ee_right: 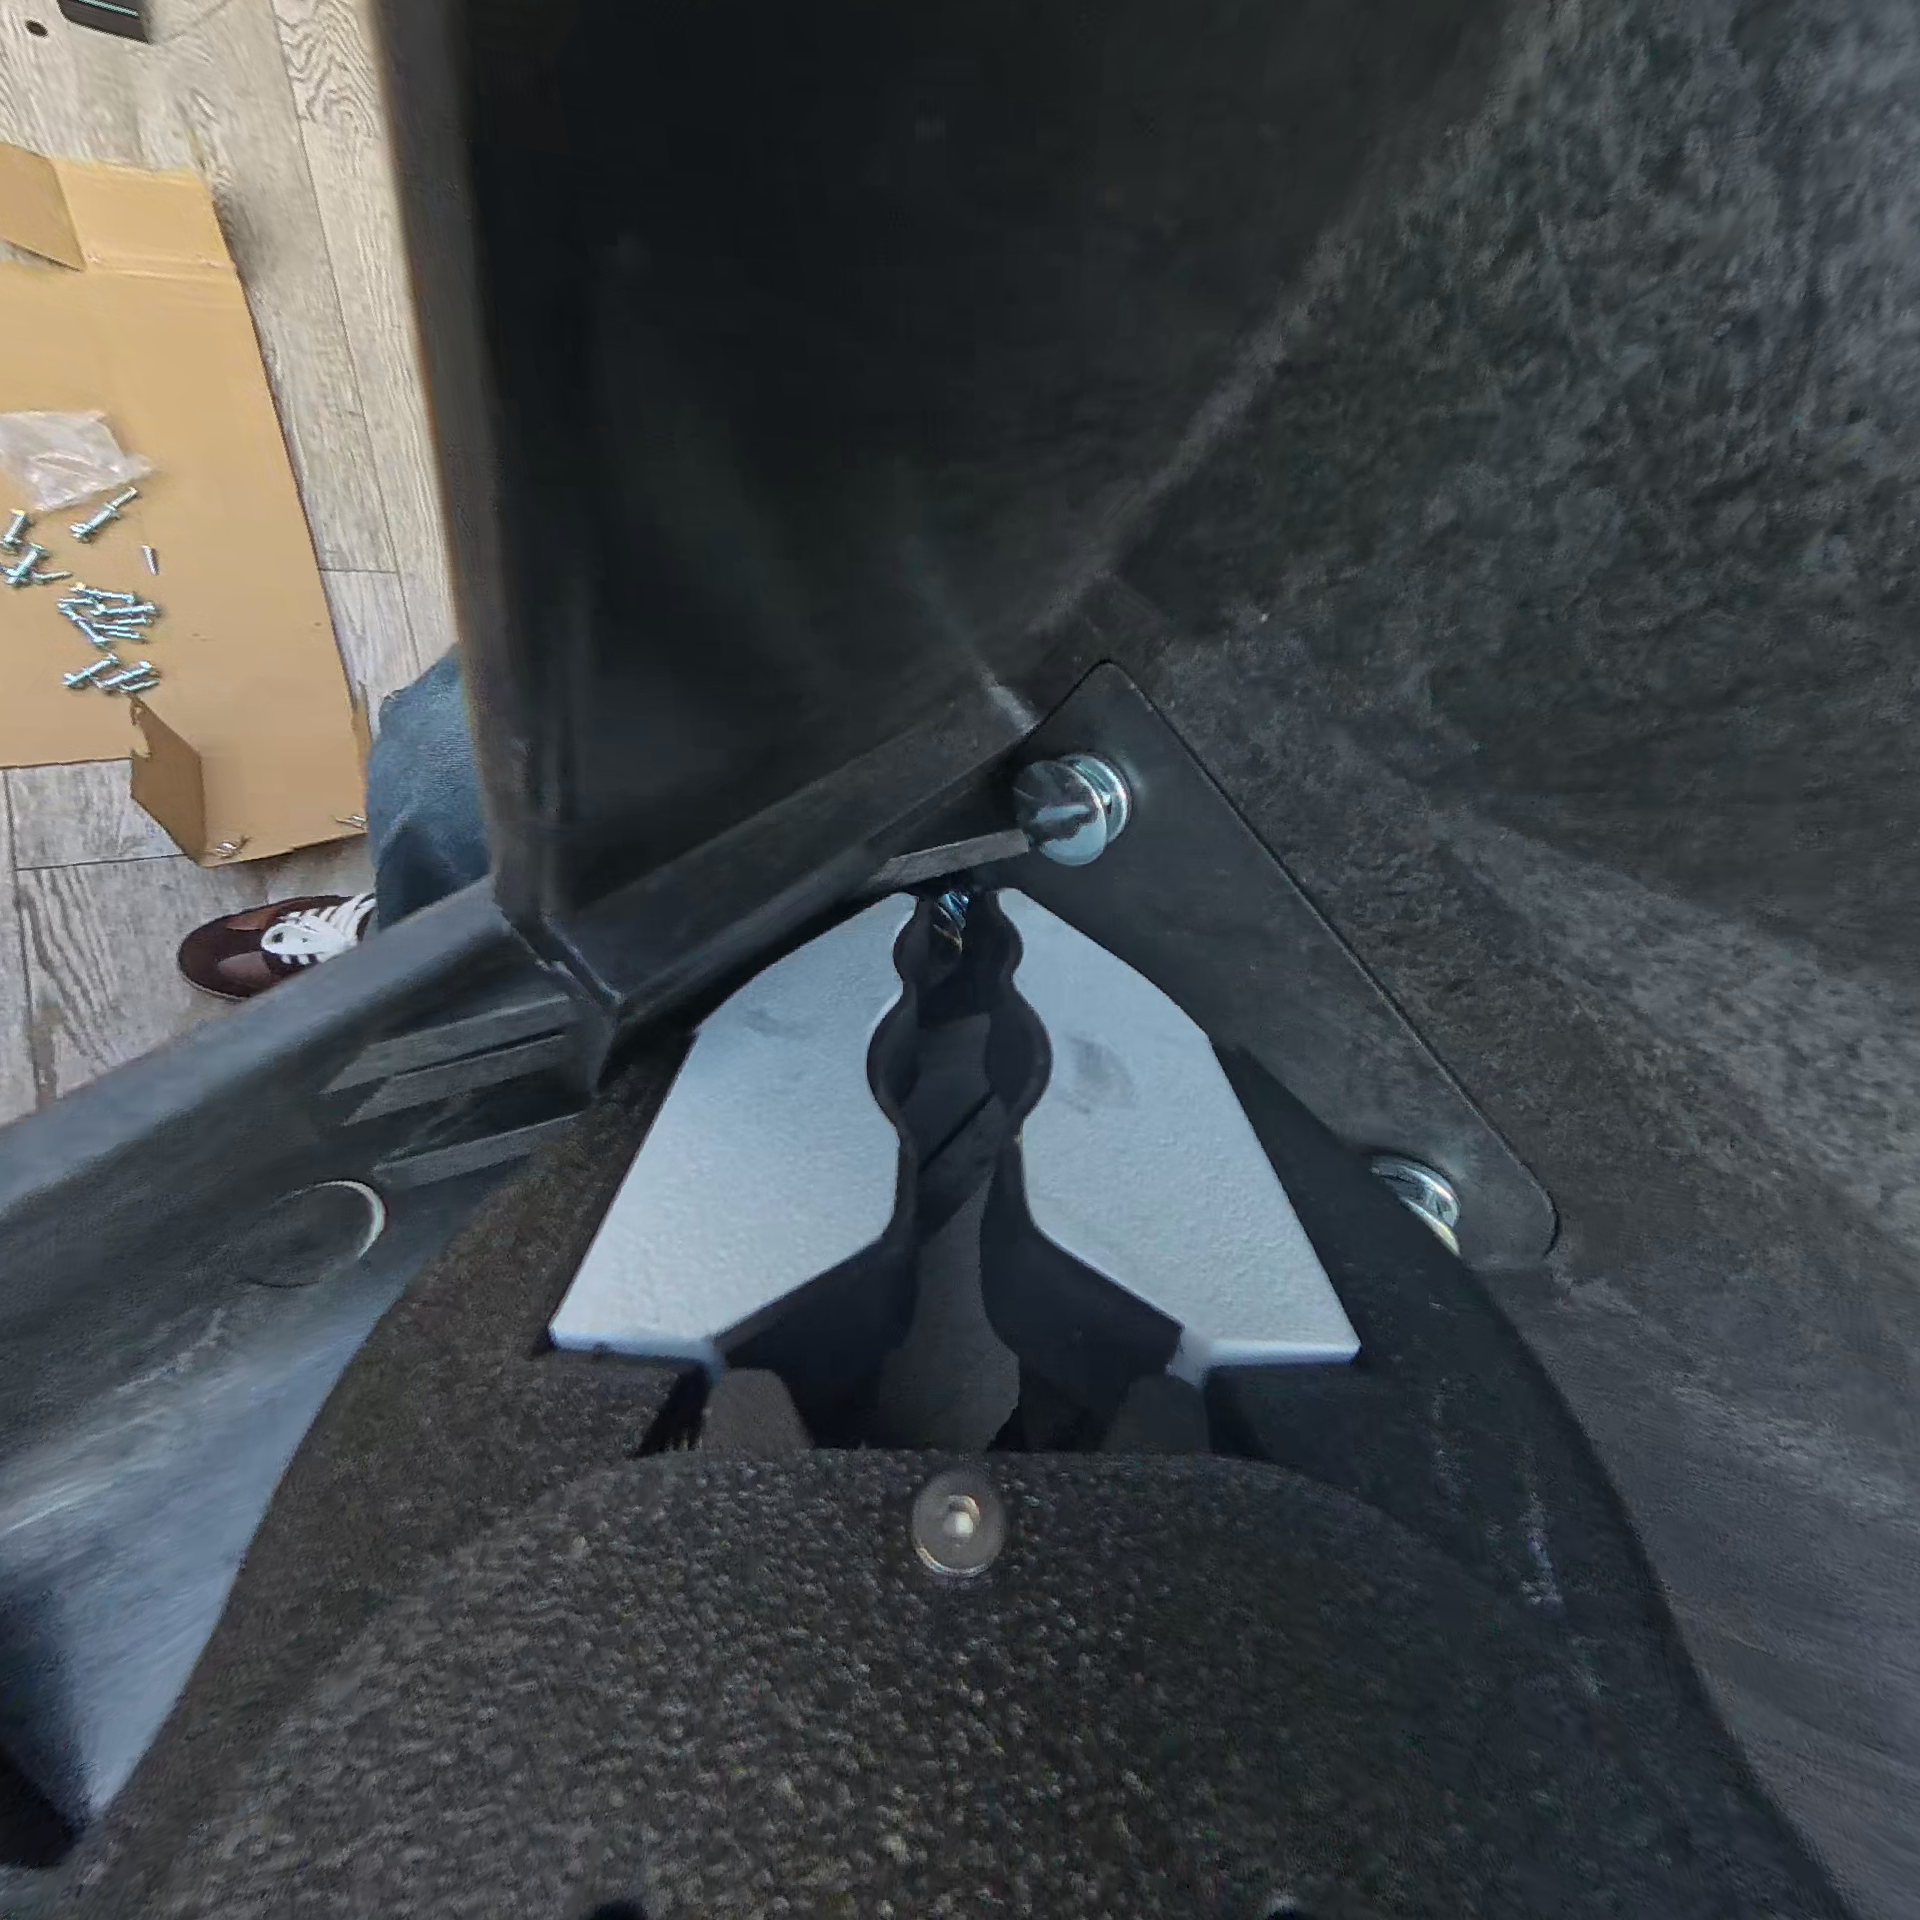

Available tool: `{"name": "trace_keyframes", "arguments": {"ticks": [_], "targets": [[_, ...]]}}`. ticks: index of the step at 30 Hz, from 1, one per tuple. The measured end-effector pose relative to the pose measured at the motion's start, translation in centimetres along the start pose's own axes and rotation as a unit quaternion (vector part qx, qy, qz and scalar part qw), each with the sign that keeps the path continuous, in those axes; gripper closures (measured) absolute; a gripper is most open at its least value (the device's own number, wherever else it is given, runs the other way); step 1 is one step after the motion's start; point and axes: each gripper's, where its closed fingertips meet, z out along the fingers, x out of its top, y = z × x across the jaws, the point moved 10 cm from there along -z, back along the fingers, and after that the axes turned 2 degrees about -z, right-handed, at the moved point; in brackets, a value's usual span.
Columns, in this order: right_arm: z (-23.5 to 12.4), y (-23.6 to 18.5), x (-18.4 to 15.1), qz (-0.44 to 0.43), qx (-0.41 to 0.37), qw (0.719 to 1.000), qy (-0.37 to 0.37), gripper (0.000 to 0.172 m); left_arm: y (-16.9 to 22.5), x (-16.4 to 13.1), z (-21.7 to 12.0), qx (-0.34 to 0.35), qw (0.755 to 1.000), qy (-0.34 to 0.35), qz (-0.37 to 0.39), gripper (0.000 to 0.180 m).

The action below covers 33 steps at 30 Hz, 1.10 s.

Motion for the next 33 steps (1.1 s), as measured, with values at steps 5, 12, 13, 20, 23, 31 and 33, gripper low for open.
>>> {"name": "trace_keyframes", "arguments": {"ticks": [5, 12, 13, 20, 23, 31, 33], "targets": [[0.04, 0.45, -0.14, 0.033, 0.030, 0.999, -0.006, 0.165, 0.05, 0.01, 0.00, 0.000, 1.000, 0.000, 0.002, 0.138], [0.22, 0.66, -0.02, 0.033, 0.045, 0.998, -0.025, 0.163, 0.05, 0.04, 0.03, 0.000, 1.000, 0.000, 0.001, 0.139], [0.25, 0.69, -0.02, 0.031, 0.046, 0.998, -0.025, 0.163, 0.07, 0.04, 0.03, 0.000, 1.000, 0.000, 0.001, 0.138], [0.31, 0.70, -0.06, 0.031, 0.048, 0.998, -0.023, 0.163, 0.16, 0.05, 0.02, 0.001, 1.000, 0.000, 0.003, 0.139], [0.31, 0.81, -0.14, 0.038, 0.051, 0.998, -0.021, 0.162, 0.24, 0.06, 0.00, 0.001, 1.000, 0.000, 0.004, 0.139], [0.26, 0.87, -0.21, 0.042, 0.052, 0.998, -0.013, 0.163, 0.31, -0.11, 0.14, 0.000, 1.000, -0.005, 0.005, 0.139], [0.26, 0.92, -0.25, 0.045, 0.054, 0.997, -0.010, 0.163, 0.35, -0.24, 0.28, 0.000, 1.000, -0.009, 0.006, 0.139]]}}
